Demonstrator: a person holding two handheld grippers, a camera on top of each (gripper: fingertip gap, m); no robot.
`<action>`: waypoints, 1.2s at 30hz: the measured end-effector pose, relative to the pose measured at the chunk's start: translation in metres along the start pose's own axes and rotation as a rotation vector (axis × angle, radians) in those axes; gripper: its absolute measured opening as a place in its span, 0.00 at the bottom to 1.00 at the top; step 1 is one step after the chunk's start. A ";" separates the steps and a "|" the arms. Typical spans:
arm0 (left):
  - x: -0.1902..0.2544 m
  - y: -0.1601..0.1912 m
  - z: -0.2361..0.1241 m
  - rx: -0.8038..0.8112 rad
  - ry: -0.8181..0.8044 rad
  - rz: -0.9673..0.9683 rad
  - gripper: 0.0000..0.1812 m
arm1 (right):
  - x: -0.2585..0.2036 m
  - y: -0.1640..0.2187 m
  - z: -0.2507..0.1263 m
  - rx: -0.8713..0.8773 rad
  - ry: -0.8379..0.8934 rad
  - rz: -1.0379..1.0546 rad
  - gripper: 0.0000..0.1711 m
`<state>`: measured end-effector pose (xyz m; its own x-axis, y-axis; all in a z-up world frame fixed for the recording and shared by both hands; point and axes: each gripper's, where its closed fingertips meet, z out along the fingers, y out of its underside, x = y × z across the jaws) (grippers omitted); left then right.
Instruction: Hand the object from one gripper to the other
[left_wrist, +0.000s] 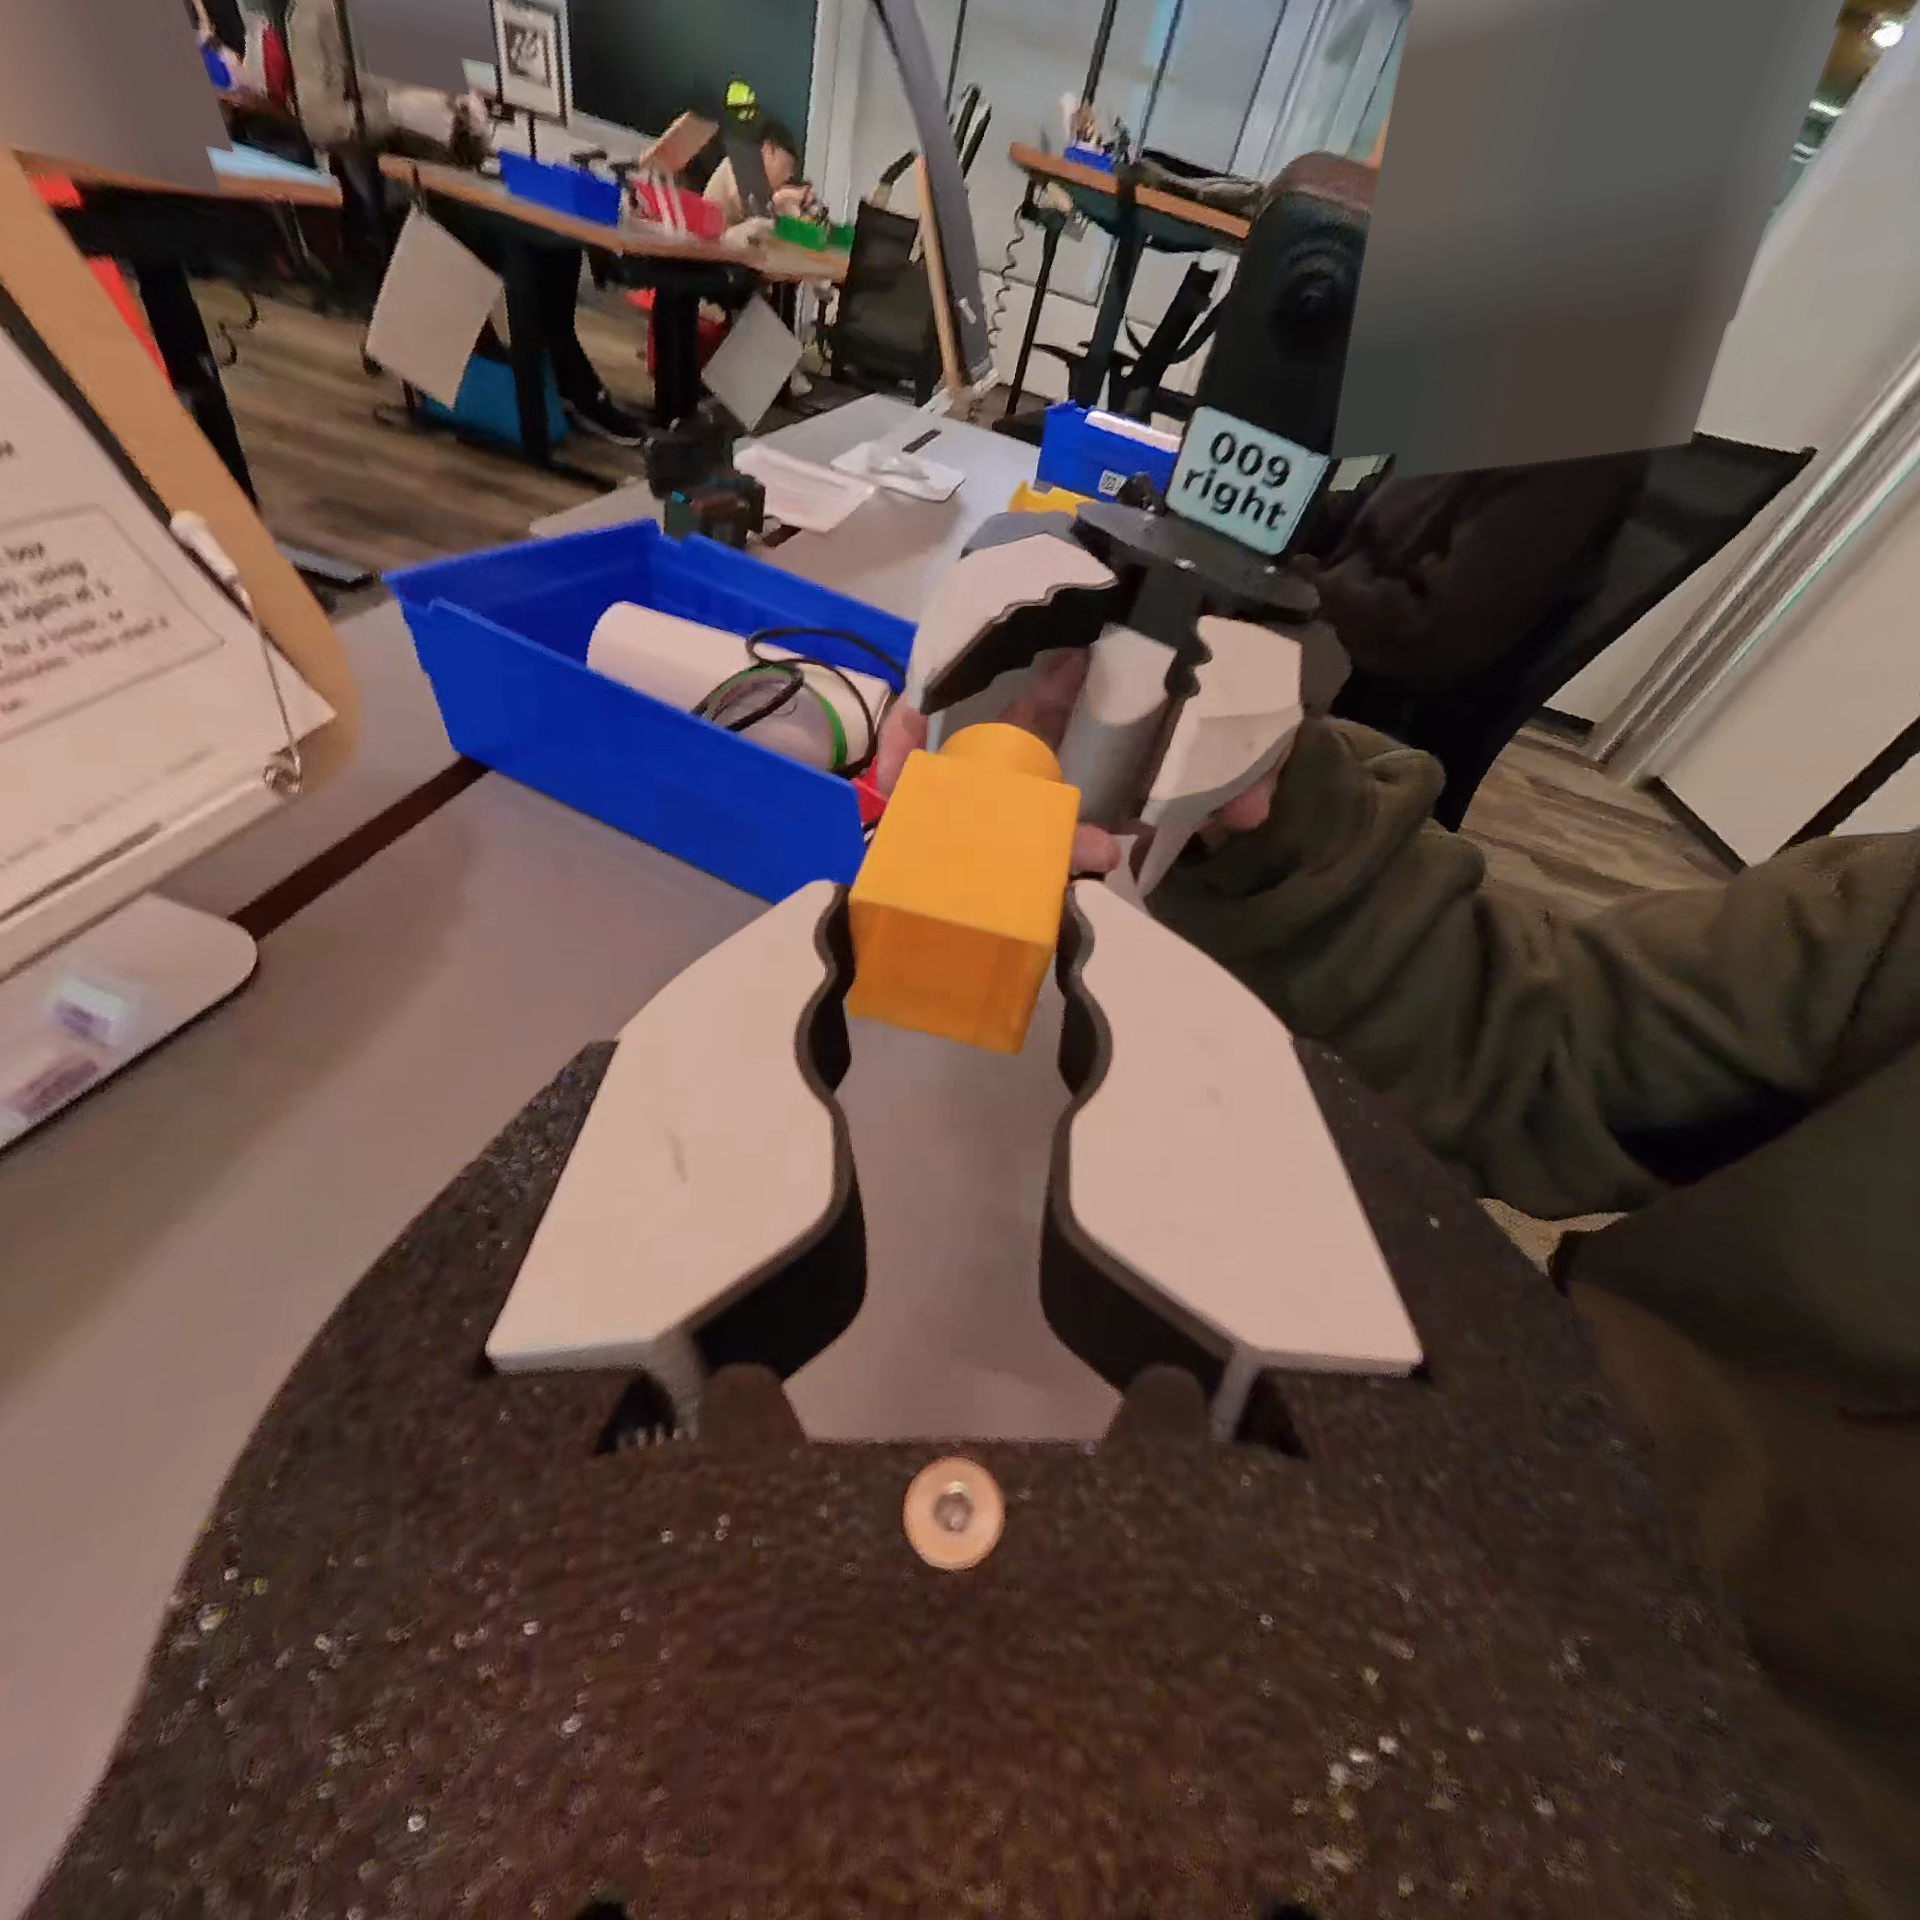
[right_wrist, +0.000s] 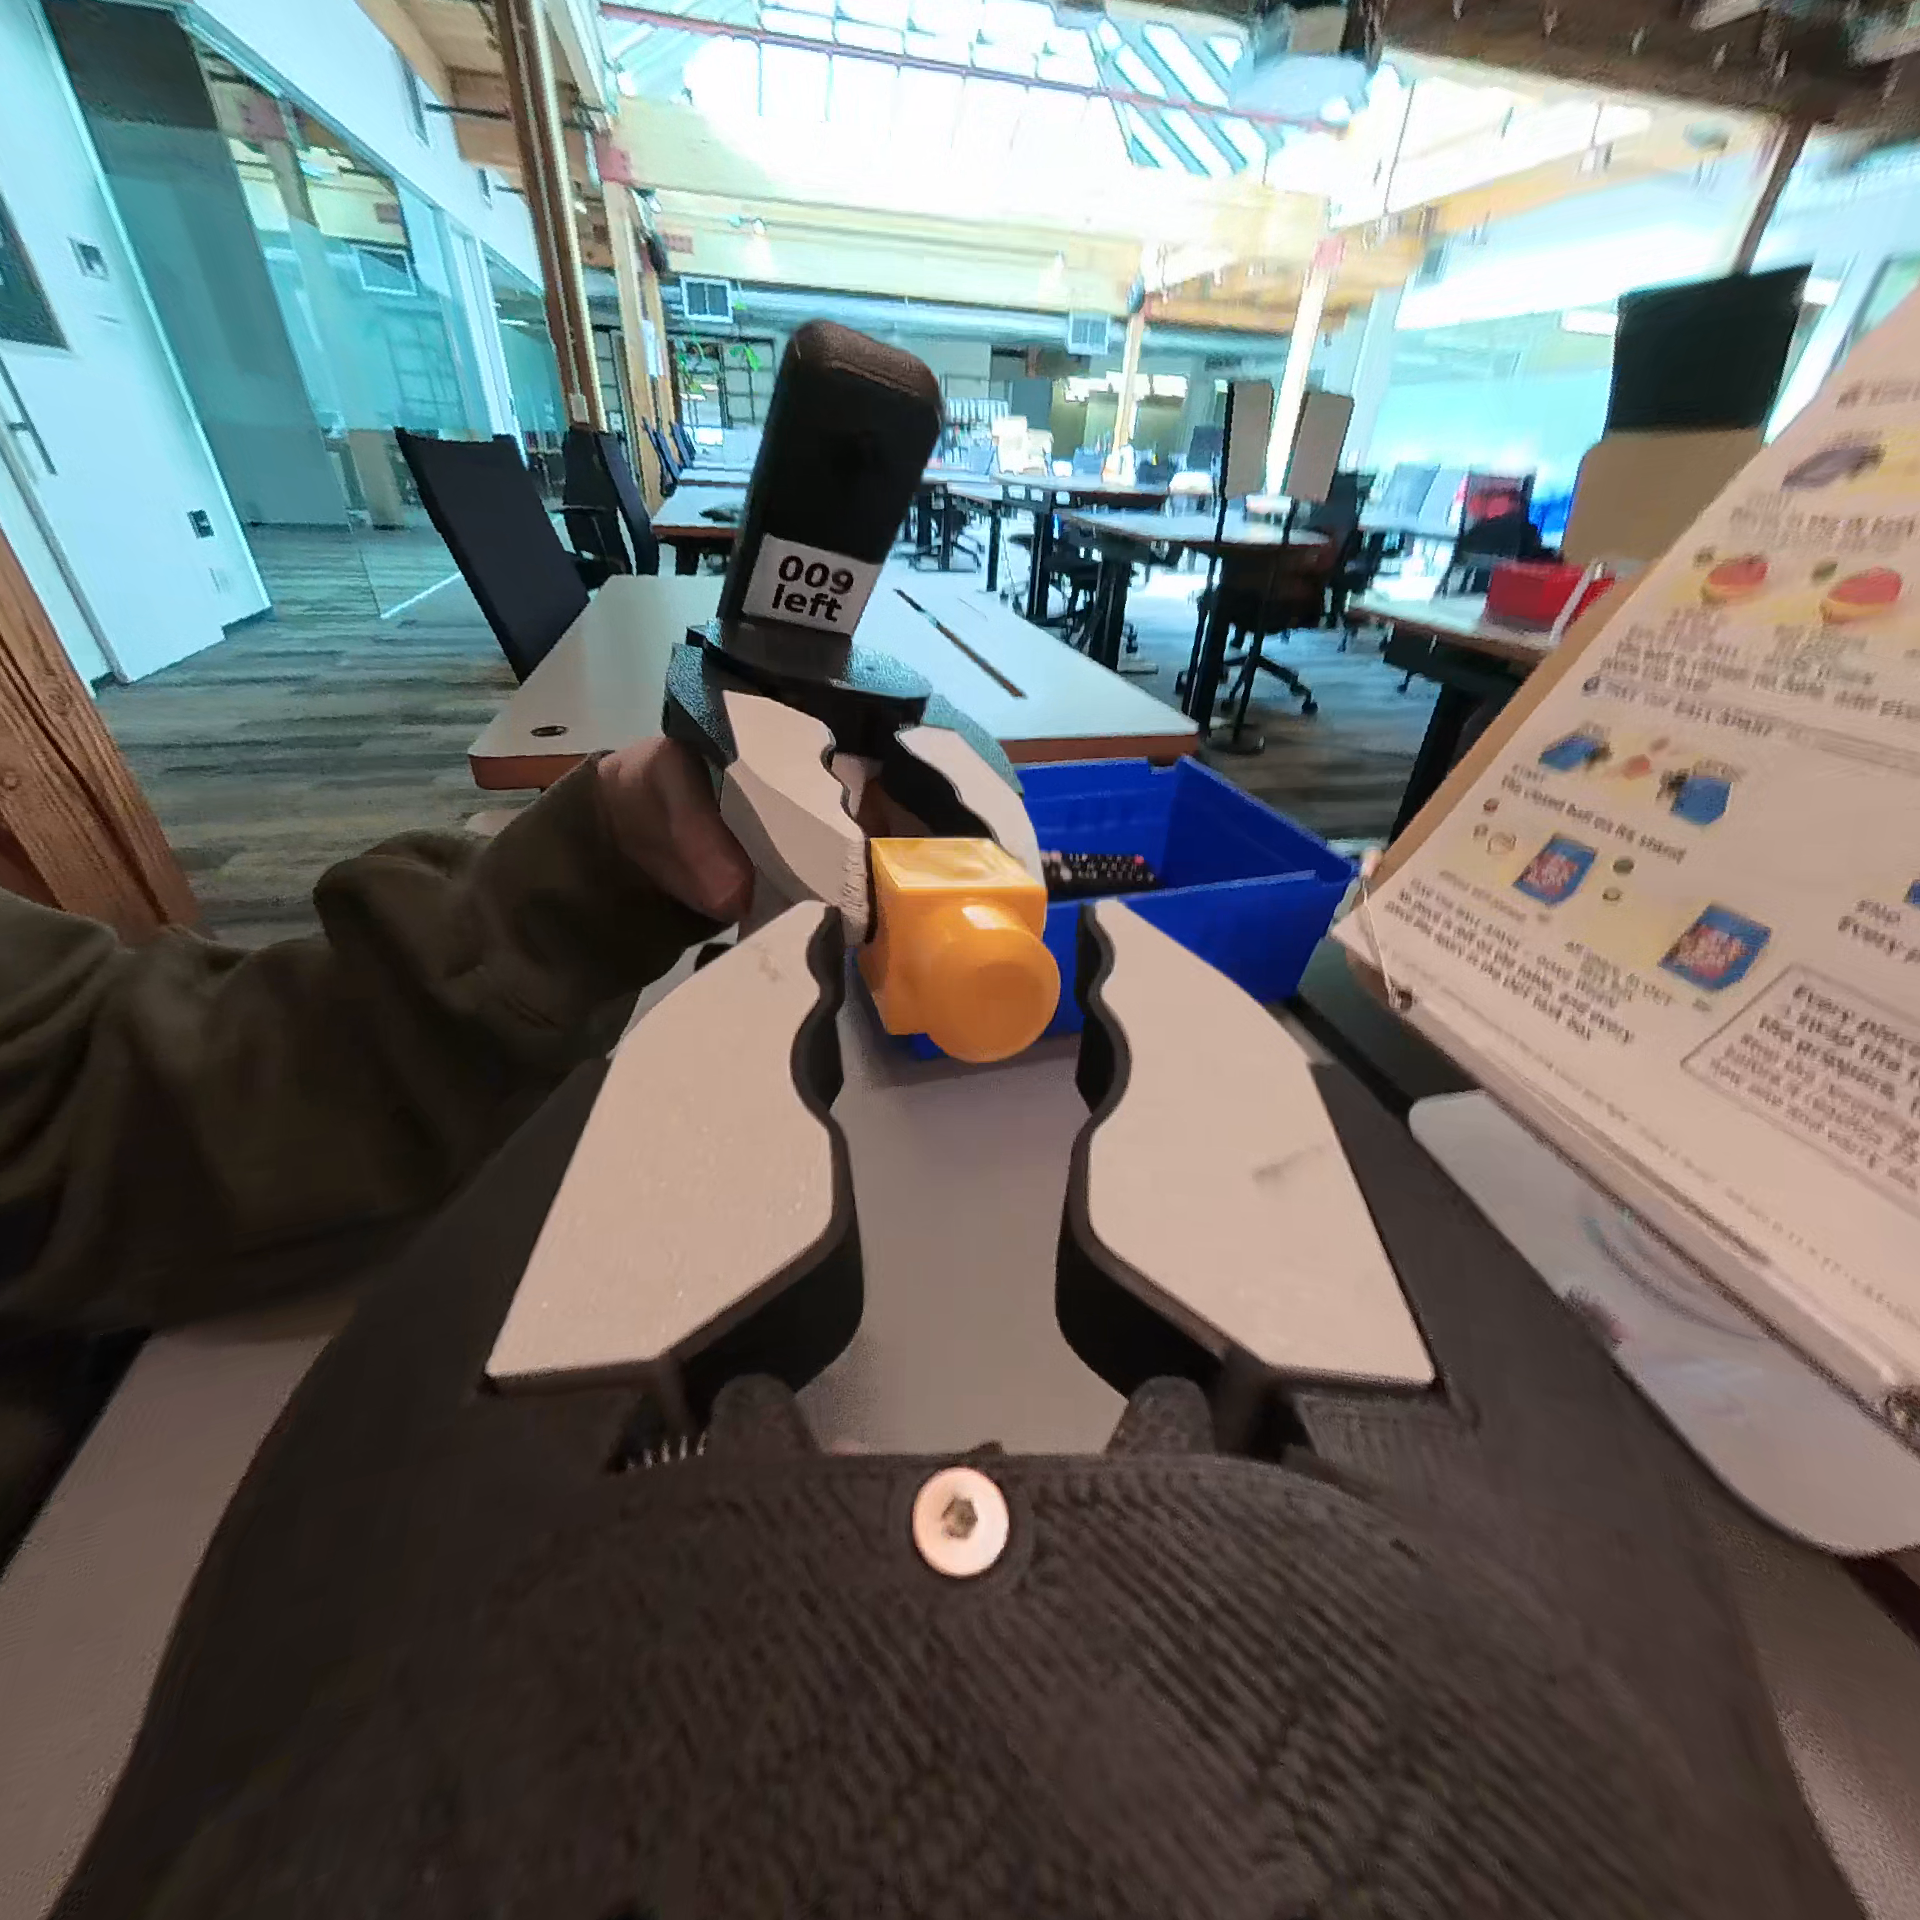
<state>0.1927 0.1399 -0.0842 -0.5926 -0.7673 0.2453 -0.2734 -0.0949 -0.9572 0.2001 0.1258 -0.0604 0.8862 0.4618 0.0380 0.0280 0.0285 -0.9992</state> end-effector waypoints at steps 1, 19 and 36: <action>-0.003 0.001 -0.001 -0.003 -0.015 -0.012 0.20 | 0.004 0.003 -0.002 -0.027 0.018 0.057 0.27; -0.023 0.012 -0.011 -0.107 -0.263 0.712 0.20 | 0.014 0.034 0.027 0.113 -0.305 0.970 0.18; -0.008 -0.011 -0.010 0.144 0.097 -0.292 0.36 | 0.023 -0.003 -0.002 0.203 -0.162 0.367 0.18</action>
<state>0.1932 0.1533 -0.0745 -0.5764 -0.6307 0.5196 -0.3365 -0.3962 -0.8543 0.2212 0.1347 -0.0569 0.7361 0.6062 -0.3011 -0.3804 0.0025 -0.9248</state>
